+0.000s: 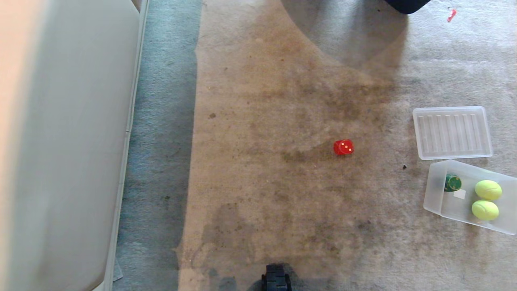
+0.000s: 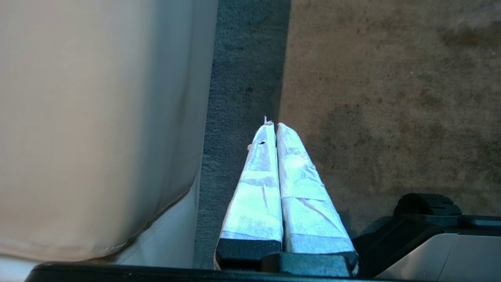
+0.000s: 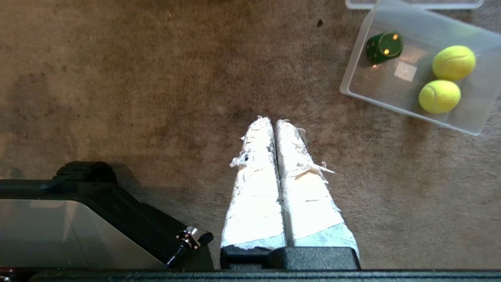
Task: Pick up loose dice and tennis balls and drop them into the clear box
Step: Find toys out of the box, then pick up toys out of the box
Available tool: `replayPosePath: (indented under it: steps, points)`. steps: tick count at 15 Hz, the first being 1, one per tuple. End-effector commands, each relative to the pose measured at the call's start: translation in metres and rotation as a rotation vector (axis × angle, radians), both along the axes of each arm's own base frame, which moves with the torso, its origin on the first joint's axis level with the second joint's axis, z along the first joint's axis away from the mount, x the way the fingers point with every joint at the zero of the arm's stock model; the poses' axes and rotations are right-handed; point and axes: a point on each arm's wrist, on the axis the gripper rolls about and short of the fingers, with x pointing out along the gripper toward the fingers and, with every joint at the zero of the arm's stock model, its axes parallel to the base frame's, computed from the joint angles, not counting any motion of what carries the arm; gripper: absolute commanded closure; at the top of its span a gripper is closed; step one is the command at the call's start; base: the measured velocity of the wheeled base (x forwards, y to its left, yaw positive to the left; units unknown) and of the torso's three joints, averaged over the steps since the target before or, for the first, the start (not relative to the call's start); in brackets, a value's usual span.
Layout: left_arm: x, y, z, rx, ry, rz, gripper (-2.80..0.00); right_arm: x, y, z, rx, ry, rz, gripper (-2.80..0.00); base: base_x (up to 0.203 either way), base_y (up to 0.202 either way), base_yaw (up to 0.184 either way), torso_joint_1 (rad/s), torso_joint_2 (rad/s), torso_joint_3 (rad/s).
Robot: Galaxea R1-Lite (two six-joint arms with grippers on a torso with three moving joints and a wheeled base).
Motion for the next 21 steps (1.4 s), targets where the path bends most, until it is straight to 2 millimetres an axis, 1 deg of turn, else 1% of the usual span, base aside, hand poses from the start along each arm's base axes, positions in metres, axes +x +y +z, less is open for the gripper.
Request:
replayPosePath:
  steps: [1, 5, 8, 10, 11, 13, 15, 17, 19, 21]
  points:
    - [0.0, 0.0, 0.0, 0.0, 0.001, 0.001, 0.0, 0.0, 0.0, 0.0, -0.001, -0.001, 0.0, 0.0, 0.0, 0.0, 0.0, 0.001, 0.0, -0.204]
    - [0.0, 0.0, 0.0, 0.0, 0.0, 0.001, 0.0, 0.0, 0.0, 0.0, -0.002, 0.0, 0.002, 0.0, 0.0, 0.0, 0.0, 0.001, 0.0, -0.198]
    - [0.0, 0.0, 0.0, 0.0, 0.001, 0.001, 0.0, 0.0, 0.0, 0.0, -0.013, -0.002, 0.004, 0.0, 0.0, 0.0, 0.0, 0.0, 0.0, -0.079]
    - [0.0, 0.0, 0.0, 0.0, 0.002, 0.001, 0.0, -0.002, 0.0, 0.006, -0.011, -0.013, 0.004, 0.0, 0.0, 0.0, 0.0, 0.0, 0.0, 0.0]
    - [0.0, 0.0, 0.0, 0.001, 0.0, 0.001, 0.0, -0.003, 0.0, 0.018, -0.005, -0.014, 0.008, 0.0, 0.0, 0.0, 0.0, 0.0, 0.0, 0.0]
    - [0.0, 0.0, 0.0, 0.0, 0.0, 0.001, 0.0, 0.0, 0.001, 0.052, 0.023, 0.046, 0.027, 0.0, 0.0, 0.0, 0.0, 0.0, 0.0, 0.0]
    - [0.0, 0.0, -0.001, 0.001, 0.003, 0.001, 0.0, 0.018, 0.001, 0.085, 0.069, 0.173, 0.055, 0.0, 0.0, 0.0, 0.0, 0.0, 0.0, 0.0]
    - [0.0, 0.0, 0.0, 0.0, 0.0, 0.001, 0.0, 0.05, 0.002, 0.11, 0.101, 0.303, 0.08, 0.0, 0.0, 0.0, 0.0, 0.0, 0.0, 0.0]
    - [0.0, 0.0, 0.0, 0.001, 0.0, 0.001, 0.0, 0.098, 0.002, 0.121, 0.122, 0.432, 0.087, 0.0, 0.0, 0.0, 0.0, 0.0, 0.0, 0.0]
    - [0.0, 0.0, 0.0, 0.001, 0.001, 0.001, 0.0, 0.143, 0.002, 0.124, 0.128, 0.467, 0.09, 0.0, 0.0, 0.0, 0.0, 0.0, 0.0, 0.0]
